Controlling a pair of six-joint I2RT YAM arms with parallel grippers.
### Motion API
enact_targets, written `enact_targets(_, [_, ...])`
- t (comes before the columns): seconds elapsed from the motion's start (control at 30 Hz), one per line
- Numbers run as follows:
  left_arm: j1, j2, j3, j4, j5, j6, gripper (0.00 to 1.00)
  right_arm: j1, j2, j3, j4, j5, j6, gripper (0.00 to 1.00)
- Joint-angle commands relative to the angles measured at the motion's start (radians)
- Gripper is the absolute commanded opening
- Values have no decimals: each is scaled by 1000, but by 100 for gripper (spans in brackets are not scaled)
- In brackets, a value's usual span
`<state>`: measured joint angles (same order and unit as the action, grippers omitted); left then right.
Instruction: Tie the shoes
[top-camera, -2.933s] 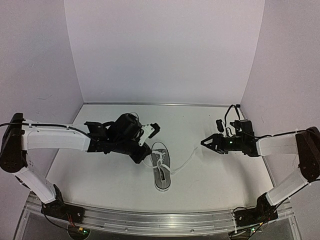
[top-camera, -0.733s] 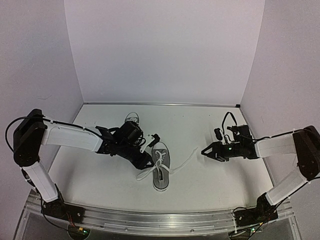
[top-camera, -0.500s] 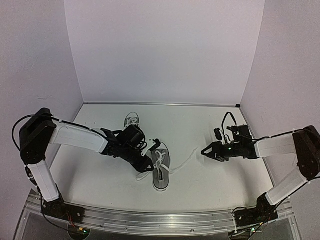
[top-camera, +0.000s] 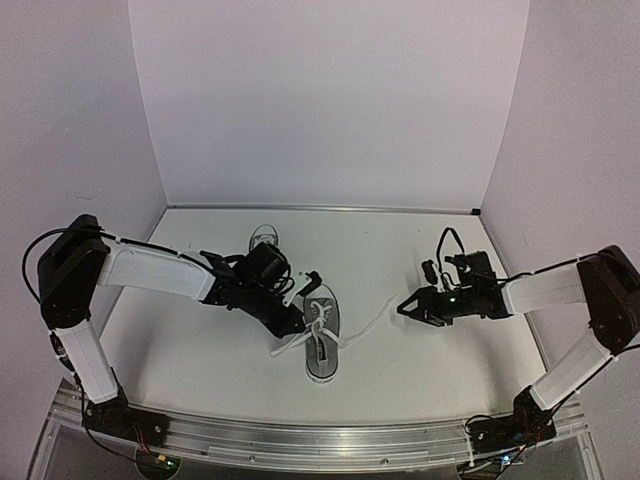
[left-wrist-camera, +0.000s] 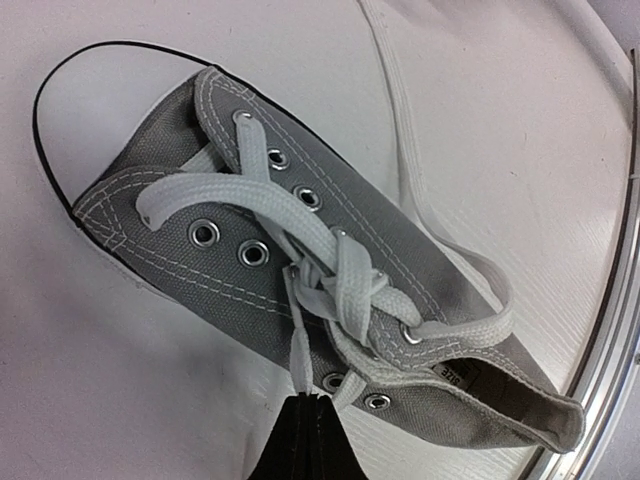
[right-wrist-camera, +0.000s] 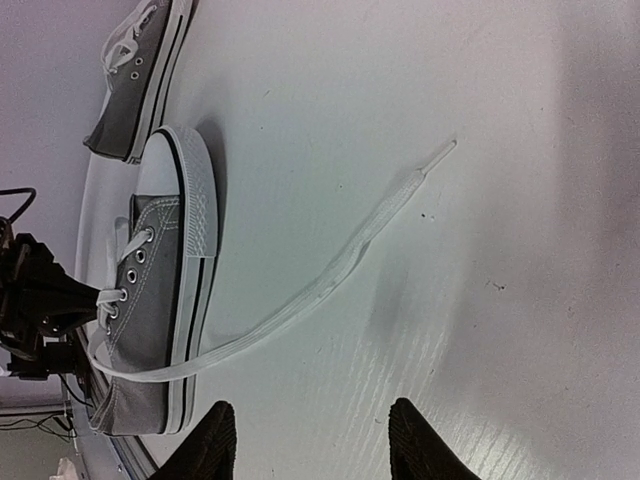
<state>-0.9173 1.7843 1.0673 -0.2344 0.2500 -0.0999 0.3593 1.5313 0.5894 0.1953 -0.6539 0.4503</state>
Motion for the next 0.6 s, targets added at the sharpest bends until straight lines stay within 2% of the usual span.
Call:
enact_targets(0.0, [6,-123,-3,-6,-58,-7,0,55,27,63,13,88,19,49])
enact_targets(0.27, [6,-224,-47,11,-104,-46,0,185,106,209,-140,332,-9,50])
enact_targets(0.57, [5,-357,-130,54,-138,-83,0,271,207,334,-269,463,-26,50])
